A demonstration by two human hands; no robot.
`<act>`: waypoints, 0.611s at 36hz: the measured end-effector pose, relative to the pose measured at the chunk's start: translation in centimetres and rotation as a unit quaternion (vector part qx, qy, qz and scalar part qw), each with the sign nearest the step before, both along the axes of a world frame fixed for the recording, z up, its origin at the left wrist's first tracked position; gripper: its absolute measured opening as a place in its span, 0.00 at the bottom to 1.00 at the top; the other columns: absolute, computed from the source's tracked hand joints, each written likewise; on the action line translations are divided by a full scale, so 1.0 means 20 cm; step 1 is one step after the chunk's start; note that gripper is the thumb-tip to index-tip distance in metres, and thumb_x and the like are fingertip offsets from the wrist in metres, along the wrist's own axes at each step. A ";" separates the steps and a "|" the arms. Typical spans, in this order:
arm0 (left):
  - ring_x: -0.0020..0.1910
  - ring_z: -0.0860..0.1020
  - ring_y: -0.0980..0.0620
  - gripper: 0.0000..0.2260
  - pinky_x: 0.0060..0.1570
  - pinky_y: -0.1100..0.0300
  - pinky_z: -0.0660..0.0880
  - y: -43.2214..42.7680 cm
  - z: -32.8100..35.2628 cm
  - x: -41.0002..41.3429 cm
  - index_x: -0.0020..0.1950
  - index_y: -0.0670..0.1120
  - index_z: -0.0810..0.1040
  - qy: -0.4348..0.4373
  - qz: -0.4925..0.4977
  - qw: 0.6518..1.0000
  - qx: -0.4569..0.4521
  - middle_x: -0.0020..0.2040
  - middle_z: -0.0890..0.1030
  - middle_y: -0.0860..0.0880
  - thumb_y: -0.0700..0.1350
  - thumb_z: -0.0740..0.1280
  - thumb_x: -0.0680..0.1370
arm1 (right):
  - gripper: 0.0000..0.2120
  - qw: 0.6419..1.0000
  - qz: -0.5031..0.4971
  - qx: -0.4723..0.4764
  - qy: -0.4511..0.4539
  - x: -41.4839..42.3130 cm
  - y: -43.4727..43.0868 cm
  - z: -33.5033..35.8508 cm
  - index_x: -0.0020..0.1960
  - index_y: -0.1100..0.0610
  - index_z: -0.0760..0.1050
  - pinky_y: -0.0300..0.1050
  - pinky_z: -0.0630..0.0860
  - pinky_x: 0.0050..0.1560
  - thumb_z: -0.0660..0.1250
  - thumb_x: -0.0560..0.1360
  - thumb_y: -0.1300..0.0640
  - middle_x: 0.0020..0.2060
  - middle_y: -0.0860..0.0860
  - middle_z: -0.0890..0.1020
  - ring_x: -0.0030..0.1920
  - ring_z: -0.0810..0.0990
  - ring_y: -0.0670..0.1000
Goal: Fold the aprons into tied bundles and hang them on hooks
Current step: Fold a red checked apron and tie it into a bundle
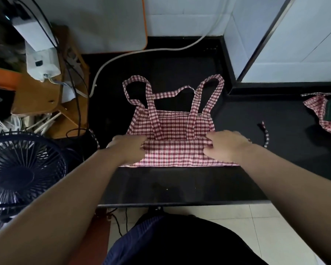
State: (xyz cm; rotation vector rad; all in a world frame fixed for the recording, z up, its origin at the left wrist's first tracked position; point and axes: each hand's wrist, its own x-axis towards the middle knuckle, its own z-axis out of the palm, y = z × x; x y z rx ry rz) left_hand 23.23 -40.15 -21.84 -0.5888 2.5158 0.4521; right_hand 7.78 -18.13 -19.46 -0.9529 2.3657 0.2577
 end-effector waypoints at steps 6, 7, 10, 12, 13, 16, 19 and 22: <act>0.77 0.45 0.46 0.37 0.73 0.45 0.42 0.14 -0.08 0.09 0.78 0.56 0.43 0.034 -0.055 0.986 -0.154 0.78 0.45 0.48 0.40 0.61 0.77 | 0.26 0.997 0.056 -0.014 0.057 0.12 0.06 -0.17 0.77 0.45 0.48 0.54 0.43 0.75 0.52 0.81 0.54 0.77 0.53 0.54 0.76 0.52 0.57; 0.77 0.43 0.47 0.35 0.73 0.47 0.40 0.16 -0.11 0.12 0.79 0.56 0.44 0.041 -0.050 0.989 -0.134 0.78 0.45 0.49 0.40 0.59 0.78 | 0.25 0.998 0.048 -0.019 0.036 0.14 0.08 -0.19 0.77 0.45 0.47 0.53 0.42 0.75 0.48 0.82 0.50 0.77 0.52 0.52 0.76 0.51 0.56; 0.77 0.36 0.52 0.28 0.73 0.51 0.34 0.15 -0.16 0.18 0.79 0.53 0.42 0.044 -0.038 0.997 -0.054 0.79 0.39 0.52 0.53 0.51 0.82 | 0.34 0.999 0.032 -0.022 -0.013 0.15 0.13 -0.21 0.78 0.47 0.43 0.52 0.39 0.75 0.47 0.77 0.33 0.78 0.52 0.47 0.77 0.46 0.55; 0.77 0.36 0.52 0.37 0.74 0.50 0.34 0.13 -0.16 0.19 0.79 0.52 0.41 0.020 -0.062 0.997 -0.048 0.79 0.38 0.52 0.68 0.50 0.76 | 0.45 0.998 0.059 0.009 -0.012 0.14 0.14 -0.20 0.77 0.48 0.40 0.53 0.39 0.75 0.54 0.71 0.28 0.78 0.53 0.45 0.77 0.45 0.56; 0.77 0.37 0.51 0.42 0.74 0.49 0.35 0.12 -0.15 0.19 0.79 0.52 0.40 0.003 -0.085 0.994 -0.065 0.79 0.39 0.52 0.71 0.52 0.73 | 0.47 0.997 0.069 0.021 -0.004 0.14 0.13 -0.21 0.77 0.48 0.39 0.54 0.40 0.75 0.57 0.70 0.28 0.77 0.53 0.45 0.77 0.45 0.57; 0.77 0.50 0.49 0.45 0.75 0.48 0.44 0.11 -0.11 0.14 0.79 0.52 0.46 0.000 -0.114 0.988 -0.105 0.78 0.51 0.51 0.68 0.64 0.71 | 0.41 0.998 0.058 0.017 0.006 0.14 0.08 -0.19 0.78 0.49 0.43 0.54 0.45 0.76 0.59 0.74 0.35 0.77 0.53 0.50 0.76 0.51 0.57; 0.68 0.67 0.50 0.34 0.69 0.52 0.61 0.08 -0.06 0.07 0.73 0.52 0.62 0.027 -0.115 0.990 -0.075 0.69 0.69 0.52 0.56 0.69 0.70 | 0.33 0.999 0.047 0.011 -0.023 0.12 0.05 -0.13 0.76 0.49 0.54 0.52 0.59 0.72 0.60 0.75 0.44 0.73 0.51 0.63 0.72 0.64 0.55; 0.55 0.76 0.49 0.19 0.56 0.55 0.74 0.01 0.03 -0.01 0.62 0.49 0.75 -0.017 -0.094 0.995 0.028 0.57 0.78 0.50 0.47 0.68 0.70 | 0.19 0.995 -0.012 -0.007 -0.096 0.06 0.04 -0.04 0.61 0.51 0.73 0.43 0.74 0.53 0.62 0.73 0.45 0.57 0.49 0.77 0.55 0.76 0.50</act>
